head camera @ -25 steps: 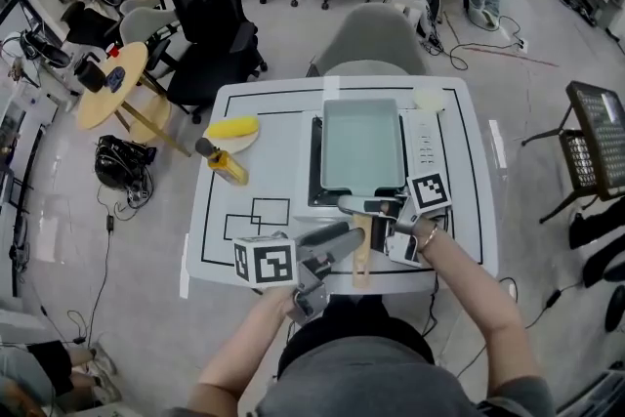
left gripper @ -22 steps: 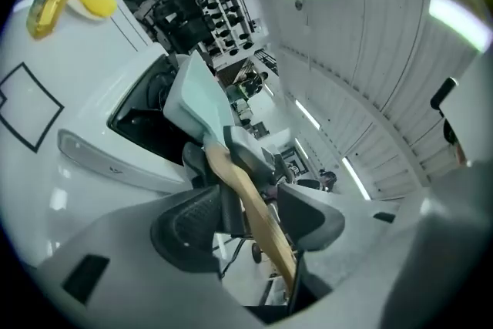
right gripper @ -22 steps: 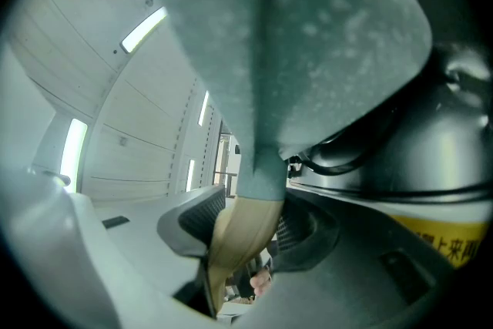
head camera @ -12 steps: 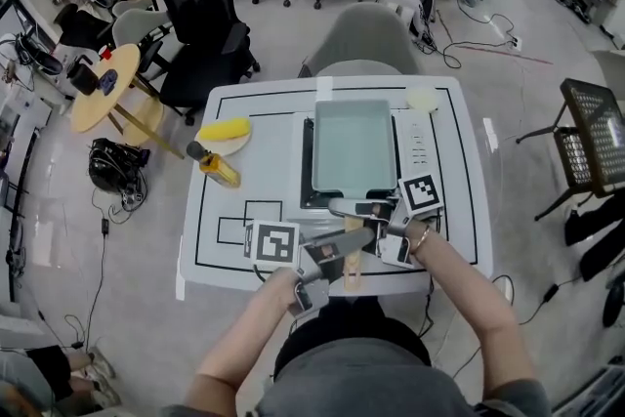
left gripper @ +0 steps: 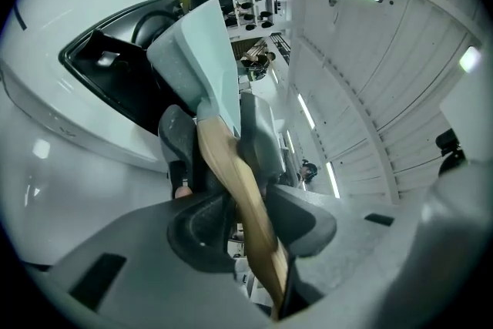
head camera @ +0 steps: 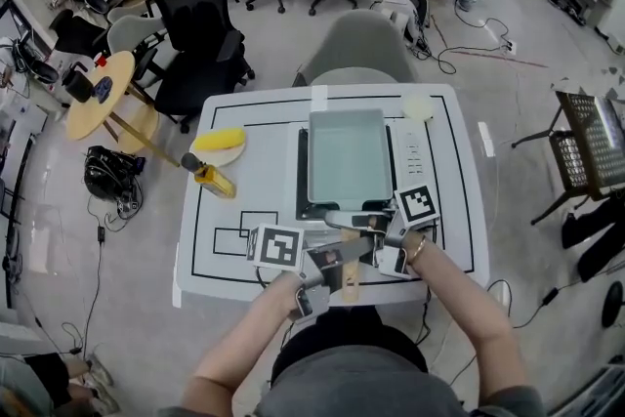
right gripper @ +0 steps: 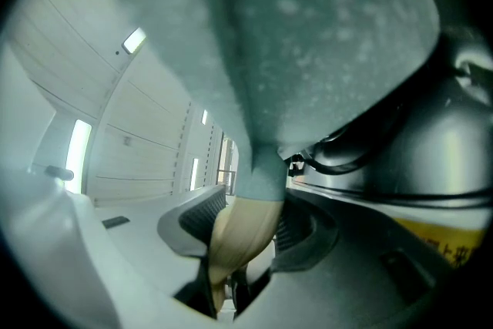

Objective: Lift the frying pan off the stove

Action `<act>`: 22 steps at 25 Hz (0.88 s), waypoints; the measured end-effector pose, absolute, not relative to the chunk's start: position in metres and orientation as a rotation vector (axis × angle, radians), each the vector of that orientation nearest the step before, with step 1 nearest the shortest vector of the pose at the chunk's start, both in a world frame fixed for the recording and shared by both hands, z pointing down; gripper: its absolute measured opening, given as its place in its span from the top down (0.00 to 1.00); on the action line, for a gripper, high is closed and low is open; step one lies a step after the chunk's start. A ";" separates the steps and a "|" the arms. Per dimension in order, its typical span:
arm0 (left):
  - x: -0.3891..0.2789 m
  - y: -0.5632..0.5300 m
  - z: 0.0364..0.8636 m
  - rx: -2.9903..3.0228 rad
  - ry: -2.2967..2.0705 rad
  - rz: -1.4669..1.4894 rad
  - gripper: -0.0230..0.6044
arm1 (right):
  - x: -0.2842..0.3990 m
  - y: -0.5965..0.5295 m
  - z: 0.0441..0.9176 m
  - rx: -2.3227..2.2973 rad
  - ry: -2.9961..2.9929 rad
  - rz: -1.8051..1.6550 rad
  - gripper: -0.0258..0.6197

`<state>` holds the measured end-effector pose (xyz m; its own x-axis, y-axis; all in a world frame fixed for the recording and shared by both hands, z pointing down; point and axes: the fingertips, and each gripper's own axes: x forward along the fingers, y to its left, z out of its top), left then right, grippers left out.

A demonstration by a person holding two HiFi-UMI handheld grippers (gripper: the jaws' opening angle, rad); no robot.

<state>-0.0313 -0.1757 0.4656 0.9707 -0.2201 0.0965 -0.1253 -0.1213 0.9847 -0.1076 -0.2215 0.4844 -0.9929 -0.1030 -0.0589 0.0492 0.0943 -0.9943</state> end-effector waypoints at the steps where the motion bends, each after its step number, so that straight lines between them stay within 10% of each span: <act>1: -0.031 -0.176 0.465 1.700 -0.265 -0.081 0.76 | -0.107 -0.222 0.484 -0.056 2.245 -2.036 0.69; 22: -0.024 -0.164 0.431 1.925 -0.256 -0.073 0.76 | -0.103 -0.212 0.441 -0.121 2.491 -1.784 0.68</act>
<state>-0.0243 -0.1637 0.4312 0.9743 -0.2133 0.0719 -0.1431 -0.3403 0.9294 -0.1026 -0.2120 0.4406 -0.9941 -0.1077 -0.0155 -0.0200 0.3211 -0.9468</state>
